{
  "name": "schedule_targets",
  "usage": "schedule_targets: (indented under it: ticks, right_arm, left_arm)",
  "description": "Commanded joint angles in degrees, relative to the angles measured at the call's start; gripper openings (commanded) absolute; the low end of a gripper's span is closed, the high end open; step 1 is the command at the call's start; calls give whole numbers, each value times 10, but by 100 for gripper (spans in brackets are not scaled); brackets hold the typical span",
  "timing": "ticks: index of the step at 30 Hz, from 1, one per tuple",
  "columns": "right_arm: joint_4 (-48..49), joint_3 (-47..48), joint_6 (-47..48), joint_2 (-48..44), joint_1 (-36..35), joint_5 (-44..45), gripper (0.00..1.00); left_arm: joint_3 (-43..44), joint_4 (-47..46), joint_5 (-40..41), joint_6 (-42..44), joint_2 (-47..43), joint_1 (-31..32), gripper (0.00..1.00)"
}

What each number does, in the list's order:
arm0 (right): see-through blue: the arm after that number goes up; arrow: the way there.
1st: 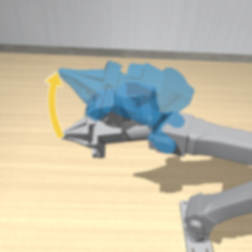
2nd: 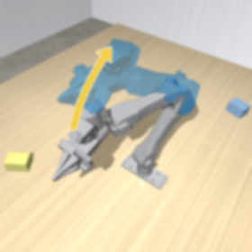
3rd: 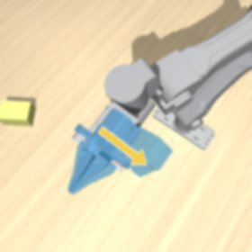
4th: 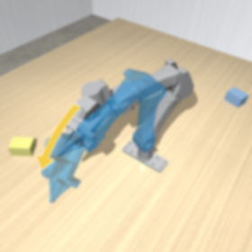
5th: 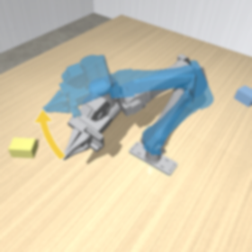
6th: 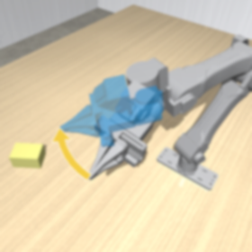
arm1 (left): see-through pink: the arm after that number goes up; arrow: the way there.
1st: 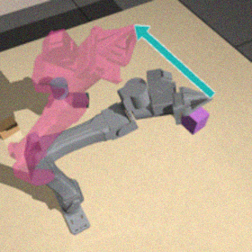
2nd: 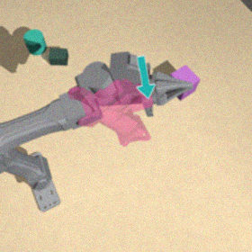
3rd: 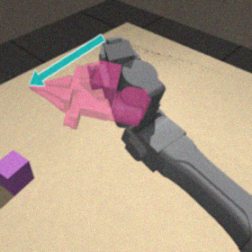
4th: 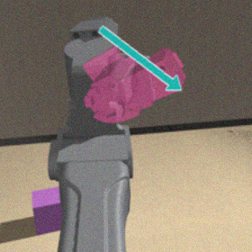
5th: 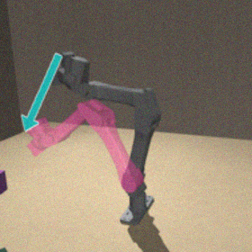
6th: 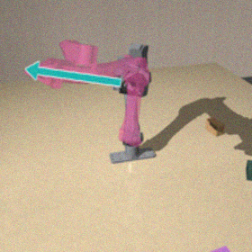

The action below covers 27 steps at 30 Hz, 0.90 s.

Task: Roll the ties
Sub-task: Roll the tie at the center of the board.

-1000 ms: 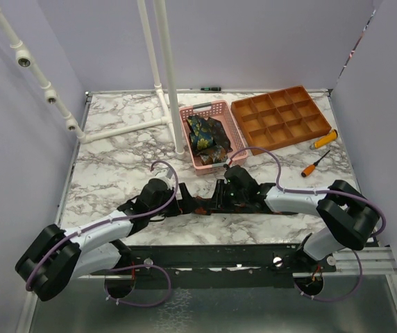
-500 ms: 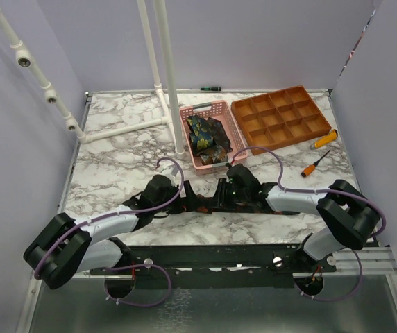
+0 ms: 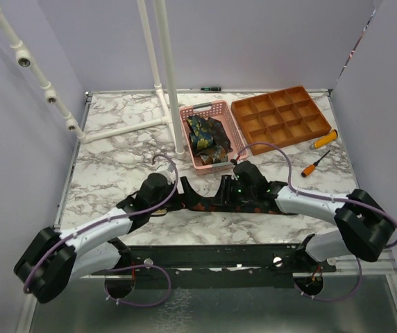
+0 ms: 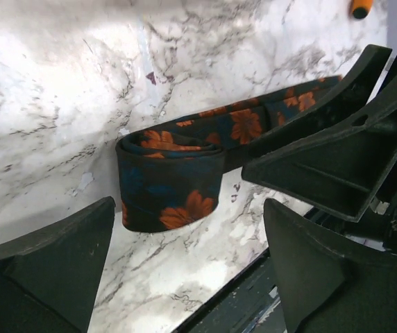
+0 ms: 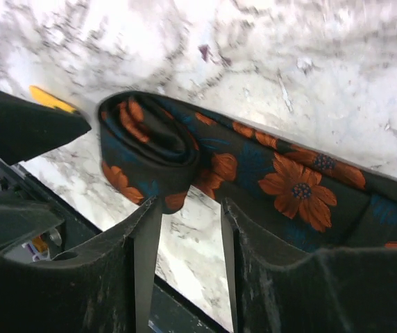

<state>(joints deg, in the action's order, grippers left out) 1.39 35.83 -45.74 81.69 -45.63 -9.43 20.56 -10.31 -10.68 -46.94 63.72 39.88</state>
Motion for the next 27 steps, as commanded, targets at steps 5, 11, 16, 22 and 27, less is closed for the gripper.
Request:
schedule_targets:
  ticks: [5, 11, 16, 22, 27]
  right_arm:
    - [-133, 110, 66, -22, 3, 103, 43]
    - [-194, 232, 51, 97, 3, 118, 17]
    - [-209, 292, 23, 169, 3, 130, 8]
    - [-220, 315, -1, 202, 3, 147, 7]
    - [-216, 303, -24, 205, 2, 173, 2]
  left_arm:
    - [15, 250, 166, -49, -184, 32, 63]
    - [60, 353, 312, -137, -154, 194, 24]
    - [82, 377, 395, -202, -95, 306, 8]
    - [85, 372, 447, -240, -66, 356, 1]
    - [86, 346, 452, -232, -45, 369, 0]
